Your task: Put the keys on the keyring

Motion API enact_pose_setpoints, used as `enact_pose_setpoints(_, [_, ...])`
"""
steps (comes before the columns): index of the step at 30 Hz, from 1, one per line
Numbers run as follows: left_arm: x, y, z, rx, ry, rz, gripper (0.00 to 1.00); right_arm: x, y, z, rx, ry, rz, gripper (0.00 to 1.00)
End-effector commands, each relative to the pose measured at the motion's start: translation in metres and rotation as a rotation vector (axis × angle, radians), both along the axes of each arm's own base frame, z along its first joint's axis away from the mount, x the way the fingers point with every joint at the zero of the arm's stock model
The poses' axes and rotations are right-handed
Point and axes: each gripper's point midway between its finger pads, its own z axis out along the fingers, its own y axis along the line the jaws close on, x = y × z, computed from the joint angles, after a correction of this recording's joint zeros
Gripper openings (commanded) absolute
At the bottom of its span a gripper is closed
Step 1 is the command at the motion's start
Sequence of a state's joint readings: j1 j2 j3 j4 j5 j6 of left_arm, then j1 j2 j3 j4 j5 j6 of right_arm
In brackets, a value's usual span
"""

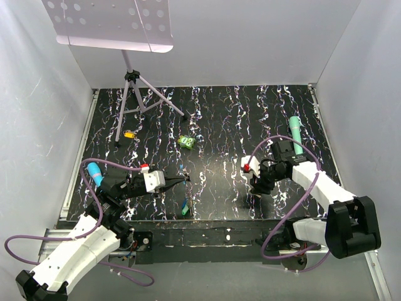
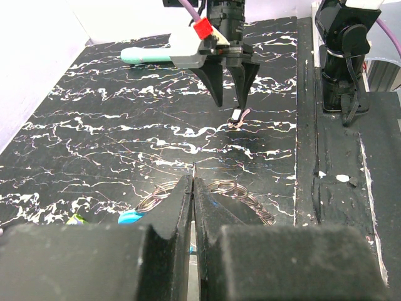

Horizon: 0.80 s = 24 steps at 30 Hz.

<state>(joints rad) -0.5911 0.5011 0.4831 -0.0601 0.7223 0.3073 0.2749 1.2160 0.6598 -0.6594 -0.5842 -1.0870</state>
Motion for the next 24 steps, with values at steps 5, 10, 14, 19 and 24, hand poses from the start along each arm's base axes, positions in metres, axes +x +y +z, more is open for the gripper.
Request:
enact_pose_setpoints(5, [0.000,0.001,0.021,-0.030,-0.058,0.000,0.00,0.001,0.021,0.064,0.161,0.085,-0.149,0.54])
enact_pose_setpoints(10, [0.000,0.000,0.020,-0.028,-0.056,-0.003,0.00,-0.008,0.034,0.095,0.304,0.222,-0.245,0.54])
enact_pose_setpoints(14, [0.001,0.001,0.018,-0.025,-0.052,0.000,0.00,-0.019,0.050,0.115,0.446,0.361,-0.238,0.54])
enact_pose_setpoints(19, [0.003,0.001,0.018,-0.024,-0.049,0.009,0.00,-0.023,0.058,0.116,0.522,0.475,-0.259,0.54])
enact_pose_setpoints(24, [0.004,0.001,0.016,-0.019,-0.047,0.014,0.00,-0.015,0.061,0.107,0.539,0.545,-0.351,0.54])
